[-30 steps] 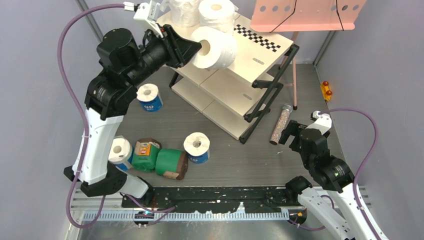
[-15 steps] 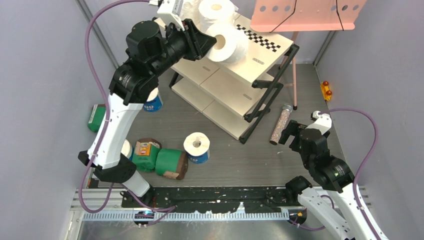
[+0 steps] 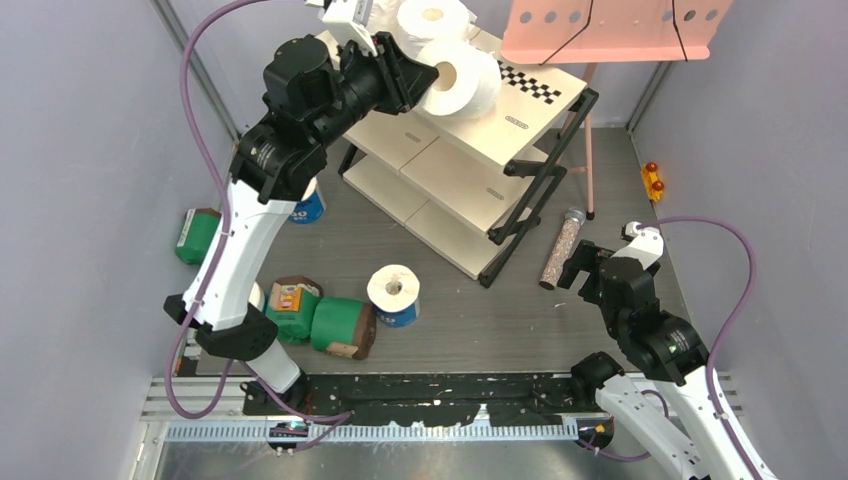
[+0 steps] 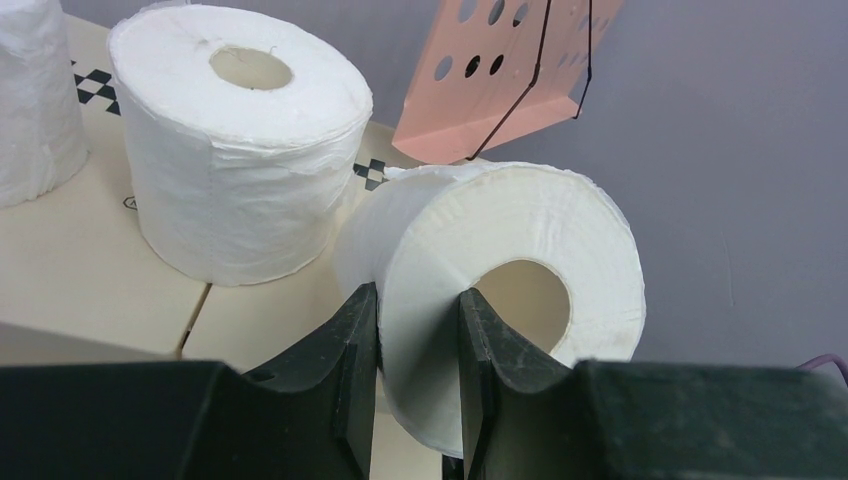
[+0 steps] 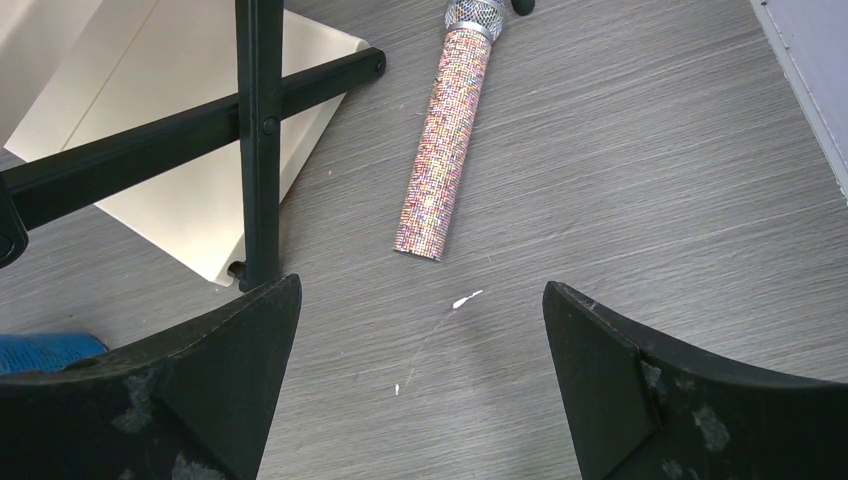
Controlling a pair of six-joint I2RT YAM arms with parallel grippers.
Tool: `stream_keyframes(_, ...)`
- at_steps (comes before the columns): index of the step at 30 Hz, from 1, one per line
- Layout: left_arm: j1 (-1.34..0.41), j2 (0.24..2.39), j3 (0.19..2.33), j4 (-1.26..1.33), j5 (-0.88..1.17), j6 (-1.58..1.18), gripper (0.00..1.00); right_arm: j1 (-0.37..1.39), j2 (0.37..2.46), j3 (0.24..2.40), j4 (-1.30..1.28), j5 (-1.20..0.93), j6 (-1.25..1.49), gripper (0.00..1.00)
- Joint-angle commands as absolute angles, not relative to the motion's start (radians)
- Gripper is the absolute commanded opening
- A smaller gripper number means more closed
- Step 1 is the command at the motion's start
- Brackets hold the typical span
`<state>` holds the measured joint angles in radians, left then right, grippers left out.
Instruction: Place and organize the paper towels onto the shelf
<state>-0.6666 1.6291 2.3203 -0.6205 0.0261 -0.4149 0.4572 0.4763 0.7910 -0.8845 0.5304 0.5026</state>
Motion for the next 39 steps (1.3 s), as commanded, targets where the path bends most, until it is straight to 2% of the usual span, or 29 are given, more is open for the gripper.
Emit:
stream_keyframes(1, -0.670, 1.621, 2.364, -0.505, 0.022, -0.417, 0.17, 0.462, 0.485, 0.795, -0.856, 0.556, 0.506, 0.99)
stream_keyframes(24, -0.687, 1.640, 2.347, -0.491, 0.044, -0.425, 0.25, 0.462, 0.492, 0.796, -0.856, 0.555, 0.503, 0.99)
stream_keyframes(39, -0.692, 1.644, 2.349, -0.491, 0.049, -0.426, 0.45, 0.462, 0.486, 0.795, -0.856, 0.554, 0.503, 0.99)
